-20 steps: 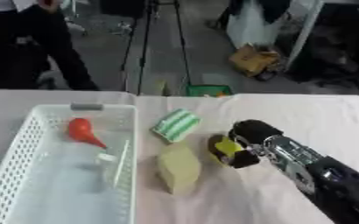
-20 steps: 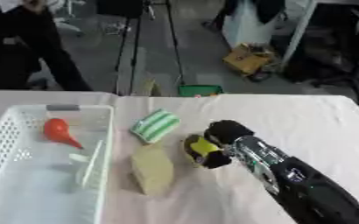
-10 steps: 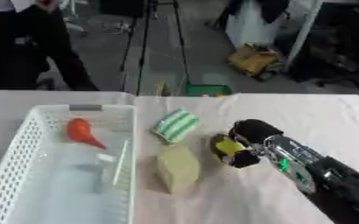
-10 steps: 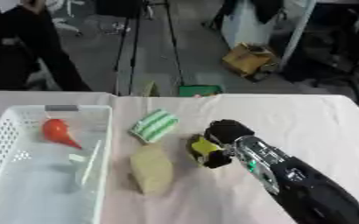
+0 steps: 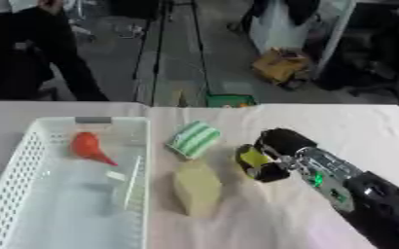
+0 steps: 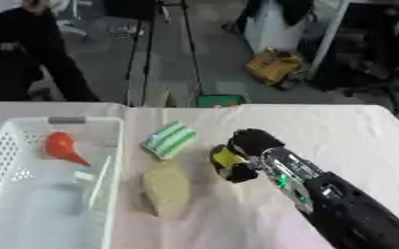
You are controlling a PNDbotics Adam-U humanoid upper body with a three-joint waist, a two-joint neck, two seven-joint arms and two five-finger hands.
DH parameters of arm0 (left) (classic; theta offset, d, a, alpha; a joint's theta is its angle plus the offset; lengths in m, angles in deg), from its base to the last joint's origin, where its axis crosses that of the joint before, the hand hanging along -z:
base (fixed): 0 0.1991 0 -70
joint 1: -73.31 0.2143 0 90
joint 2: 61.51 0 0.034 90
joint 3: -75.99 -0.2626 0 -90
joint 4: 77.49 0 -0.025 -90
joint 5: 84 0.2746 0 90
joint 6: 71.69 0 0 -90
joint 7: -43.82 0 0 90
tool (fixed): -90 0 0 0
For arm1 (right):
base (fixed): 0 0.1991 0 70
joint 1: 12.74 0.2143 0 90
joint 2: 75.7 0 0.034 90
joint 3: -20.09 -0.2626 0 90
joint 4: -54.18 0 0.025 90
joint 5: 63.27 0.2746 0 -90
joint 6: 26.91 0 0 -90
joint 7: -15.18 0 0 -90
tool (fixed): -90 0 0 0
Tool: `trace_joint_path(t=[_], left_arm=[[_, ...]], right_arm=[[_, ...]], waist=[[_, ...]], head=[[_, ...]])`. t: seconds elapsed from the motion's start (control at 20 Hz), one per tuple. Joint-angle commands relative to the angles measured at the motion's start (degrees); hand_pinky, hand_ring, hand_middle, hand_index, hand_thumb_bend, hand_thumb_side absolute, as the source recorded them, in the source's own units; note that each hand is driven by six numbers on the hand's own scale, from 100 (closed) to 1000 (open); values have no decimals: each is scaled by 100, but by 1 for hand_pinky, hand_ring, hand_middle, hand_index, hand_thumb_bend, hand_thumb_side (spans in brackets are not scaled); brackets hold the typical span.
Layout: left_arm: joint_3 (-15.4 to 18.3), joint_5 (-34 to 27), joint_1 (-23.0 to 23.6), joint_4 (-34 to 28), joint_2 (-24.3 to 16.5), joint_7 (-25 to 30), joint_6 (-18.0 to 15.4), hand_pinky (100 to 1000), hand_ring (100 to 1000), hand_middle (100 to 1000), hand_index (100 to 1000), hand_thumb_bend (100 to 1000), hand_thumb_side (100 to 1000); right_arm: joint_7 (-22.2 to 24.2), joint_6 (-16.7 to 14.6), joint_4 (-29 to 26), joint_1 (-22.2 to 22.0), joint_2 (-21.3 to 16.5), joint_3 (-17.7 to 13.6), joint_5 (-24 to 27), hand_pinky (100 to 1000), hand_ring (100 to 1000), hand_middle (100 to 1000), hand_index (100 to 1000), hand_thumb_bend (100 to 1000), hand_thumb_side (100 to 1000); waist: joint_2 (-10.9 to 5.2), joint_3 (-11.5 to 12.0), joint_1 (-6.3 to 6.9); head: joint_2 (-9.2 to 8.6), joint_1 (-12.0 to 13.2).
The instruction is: Pick up objects on the table and place them in the box.
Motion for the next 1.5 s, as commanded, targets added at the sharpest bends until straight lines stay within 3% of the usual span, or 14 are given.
trace_joint_path(t=[0.05,0.9,1.5], left_arm=[[-3,-4,-76,-85,-43,-12,2,954,935,1000,934,107,1000],[-24,-24,-72,-85,-80,-3,23,953,936,1000,934,108,1000],[-82,-65,-109,-85,-128,51,47,953,936,1000,935,108,1000]], right_arm=[[52,37,-270,140,-280,-22,128,819,636,216,410,322,580],[331,357,-1550,425,-829,-17,830,817,618,202,390,354,596],[811,471,-1875,1405,-890,110,1251,817,614,203,386,350,616]], waist=[[-136,-20,12],[-217,1,-59],[-269,306,-221]], head=[[-41,27],[-10,152],[151,2]])
